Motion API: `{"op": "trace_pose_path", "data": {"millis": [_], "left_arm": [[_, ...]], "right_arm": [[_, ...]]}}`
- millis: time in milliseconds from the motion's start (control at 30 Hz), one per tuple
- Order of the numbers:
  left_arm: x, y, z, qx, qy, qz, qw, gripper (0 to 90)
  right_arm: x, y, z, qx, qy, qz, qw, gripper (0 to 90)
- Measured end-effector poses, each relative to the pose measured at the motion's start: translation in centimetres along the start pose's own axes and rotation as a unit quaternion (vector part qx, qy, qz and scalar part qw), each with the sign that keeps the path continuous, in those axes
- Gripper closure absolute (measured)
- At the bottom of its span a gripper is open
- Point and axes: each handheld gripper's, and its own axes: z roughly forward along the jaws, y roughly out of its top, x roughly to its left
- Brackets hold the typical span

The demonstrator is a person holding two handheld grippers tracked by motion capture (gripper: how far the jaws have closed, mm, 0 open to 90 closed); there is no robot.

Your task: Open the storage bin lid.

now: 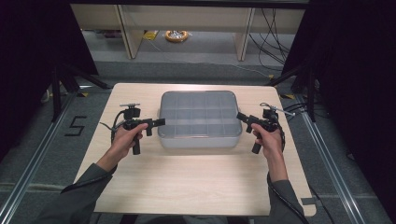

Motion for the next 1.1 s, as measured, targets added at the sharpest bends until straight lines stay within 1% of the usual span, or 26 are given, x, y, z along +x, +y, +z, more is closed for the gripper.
{"op": "trace_pose_path", "data": {"millis": [33, 100, 133, 167, 200, 233, 367, 433, 467, 500, 533, 567, 600, 633, 667, 700, 733, 767, 800, 833, 867, 933, 967, 1000, 1033, 1100], "left_arm": [[0.2, 0.3, 0.3, 0.000, 0.000, -0.003, 1.0000, 24.2], [0.3, 0.6, 0.9, 0.000, 0.004, -0.003, 1.0000, 24.9], [0.4, 0.8, 1.1, 0.001, 0.005, -0.004, 1.0000, 25.0], [0.6, 1.0, 1.3, 0.003, 0.006, -0.005, 1.0000, 25.2], [0.7, 1.1, 1.5, 0.003, 0.008, -0.007, 0.9999, 25.5], [0.8, 1.2, 1.6, 0.004, 0.008, -0.008, 0.9999, 26.5], [1.2, 1.1, 2.0, 0.010, 0.009, -0.011, 0.9998, 29.6], [1.4, 1.1, 2.2, 0.015, 0.007, -0.015, 0.9998, 30.9], [1.5, 1.1, 2.3, 0.015, 0.006, -0.015, 0.9998, 31.5], [1.5, 1.1, 2.3, 0.015, 0.006, -0.012, 0.9998, 33.3], [1.5, 1.2, 2.4, 0.015, 0.005, -0.012, 0.9998, 35.0], [1.6, 1.2, 2.5, 0.015, 0.004, -0.012, 0.9998, 35.8], [1.6, 1.2, 2.5, 0.014, 0.003, -0.012, 0.9998, 36.3], [1.6, 1.3, 2.6, 0.012, 0.003, -0.012, 0.9998, 37.5], [1.5, 1.3, 2.7, 0.013, 0.002, -0.012, 0.9998, 38.3], [1.7, 1.4, 2.7, 0.021, 0.001, -0.003, 0.9998, 39.1], [1.5, 1.4, 2.8, 0.014, 0.000, -0.011, 0.9998, 39.7], [1.5, 1.4, 2.9, 0.014, 0.001, -0.010, 0.9999, 40.7], [1.6, 1.4, 3.0, 0.014, -0.001, -0.009, 0.9999, 41.7], [1.7, 1.4, 3.1, 0.016, -0.006, -0.013, 0.9998, 42.0], [1.7, 1.4, 3.2, 0.013, -0.007, -0.014, 0.9998, 43.4], [1.7, 1.5, 3.2, 0.017, -0.007, -0.006, 0.9998, 45.6], [1.5, 1.5, 3.3, 0.013, -0.006, -0.010, 0.9998, 45.6], [1.5, 1.6, 3.3, 0.012, -0.004, -0.007, 0.9999, 45.6], [1.5, 1.6, 3.2, 0.012, -0.004, -0.005, 0.9999, 47.0], [1.6, 1.6, 3.1, 0.009, -0.002, -0.011, 0.9999, 49.3]], "right_arm": [[-0.1, 0.1, 0.2, 0.004, 0.003, 0.003, 1.0000, 31.1], [-0.2, 0.2, 0.8, 0.000, 0.002, -0.005, 1.0000, 34.2], [-0.5, 0.2, 1.1, -0.003, 0.007, -0.029, 0.9996, 35.2], [0.0, 0.2, 1.2, 0.005, 0.008, -0.003, 1.0000, 35.6], [-0.2, 0.2, 1.4, 0.002, 0.009, -0.016, 0.9998, 36.2], [0.0, 0.2, 1.5, 0.004, 0.009, -0.005, 0.9999, 37.5], [-0.3, 0.5, 1.8, 0.005, 0.008, 0.006, 0.9999, 39.0], [-0.5, 0.6, 2.0, 0.003, 0.005, 0.004, 1.0000, 40.0], [-1.2, 0.7, 2.3, -0.009, 0.006, -0.038, 0.9992, 40.6], [-0.7, 0.6, 2.2, 0.007, 0.009, 0.002, 0.9999, 41.2], [-0.6, 0.5, 2.3, 0.009, 0.012, 0.012, 0.9998, 41.9], [-0.7, 0.4, 2.4, 0.011, 0.013, 0.010, 0.9998, 42.6], [-0.9, 0.4, 2.6, 0.010, 0.013, -0.002, 0.9999, 42.9], [-0.7, 0.3, 2.7, 0.016, 0.008, 0.014, 0.9997, 43.3], [-0.8, 0.3, 2.8, 0.014, 0.006, 0.011, 0.9998, 43.8], [-0.8, 0.2, 3.0, 0.012, 0.005, 0.008, 0.9999, 45.0], [-0.8, 0.2, 3.0, 0.017, 0.008, 0.014, 0.9997, 45.4], [-1.3, 0.2, 3.3, 0.006, 0.005, -0.017, 0.9998, 46.2], [-1.2, 0.1, 3.4, 0.012, 0.010, -0.020, 0.9997, 46.8], [-0.7, 0.0, 3.4, 0.024, 0.010, 0.012, 0.9996, 47.4], [-0.8, -0.2, 3.6, 0.019, 0.011, 0.003, 0.9998, 48.1], [-0.6, -0.3, 3.6, 0.026, 0.016, 0.019, 0.9993, 48.7], [-0.7, -0.3, 3.7, 0.021, 0.015, 0.012, 0.9996, 49.0], [-0.5, -0.2, 3.6, 0.020, 0.014, 0.016, 0.9996, 49.8], [-0.5, -0.2, 3.6, 0.012, 0.014, 0.010, 0.9998, 51.1], [-0.2, -0.1, 3.3, 0.011, 0.014, 0.023, 0.9996, 52.0]]}}
